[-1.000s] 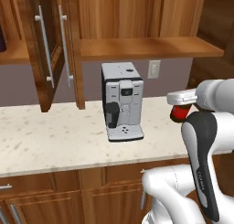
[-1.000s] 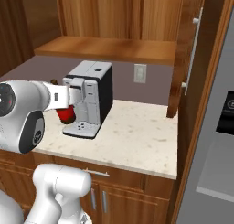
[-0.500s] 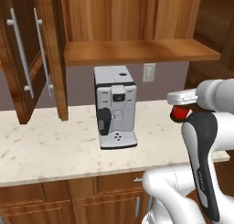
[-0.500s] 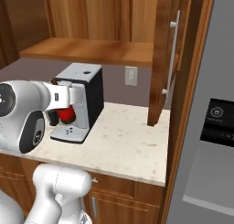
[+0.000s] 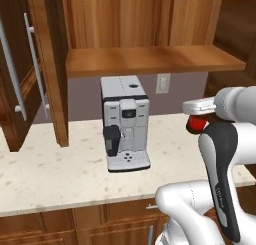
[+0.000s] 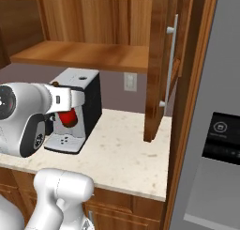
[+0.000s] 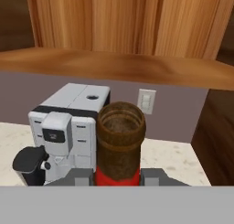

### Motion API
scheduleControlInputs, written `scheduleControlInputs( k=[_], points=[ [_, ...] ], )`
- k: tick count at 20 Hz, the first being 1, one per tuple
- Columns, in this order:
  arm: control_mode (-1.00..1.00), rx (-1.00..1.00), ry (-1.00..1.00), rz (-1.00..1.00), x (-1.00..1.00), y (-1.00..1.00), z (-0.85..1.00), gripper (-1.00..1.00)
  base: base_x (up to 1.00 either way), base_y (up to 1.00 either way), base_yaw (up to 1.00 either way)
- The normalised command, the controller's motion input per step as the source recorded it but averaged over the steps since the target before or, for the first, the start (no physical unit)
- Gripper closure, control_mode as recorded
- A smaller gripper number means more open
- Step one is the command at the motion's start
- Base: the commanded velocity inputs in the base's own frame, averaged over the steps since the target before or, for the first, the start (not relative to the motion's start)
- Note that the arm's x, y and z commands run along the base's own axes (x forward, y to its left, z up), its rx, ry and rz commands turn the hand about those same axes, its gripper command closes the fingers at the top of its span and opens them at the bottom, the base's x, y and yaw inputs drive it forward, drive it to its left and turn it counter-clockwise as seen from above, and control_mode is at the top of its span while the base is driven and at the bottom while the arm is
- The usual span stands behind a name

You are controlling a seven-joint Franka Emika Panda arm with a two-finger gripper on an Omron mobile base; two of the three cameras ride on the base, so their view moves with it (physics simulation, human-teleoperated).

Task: Sort all alcoholic drinks to one cabinet, and non-alcoholic drinks to the other.

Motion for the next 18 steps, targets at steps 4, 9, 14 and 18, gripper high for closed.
scheduleControlInputs(
  k=[4, 9, 14, 18],
  points=[
    [1.00, 0.00, 0.00, 0.00, 0.00, 0.00, 0.00, 1.00, 0.31, -0.20, -0.02],
    [1.00, 0.00, 0.00, 0.00, 0.00, 0.00, 0.00, 1.00, 0.25, -0.10, -0.02],
    [1.00, 0.00, 0.00, 0.00, 0.00, 0.00, 0.00, 1.00, 0.30, 0.00, -0.04],
    [1.00, 0.00, 0.00, 0.00, 0.00, 0.00, 0.00, 1.00, 0.26, 0.00, -0.05]
  ],
)
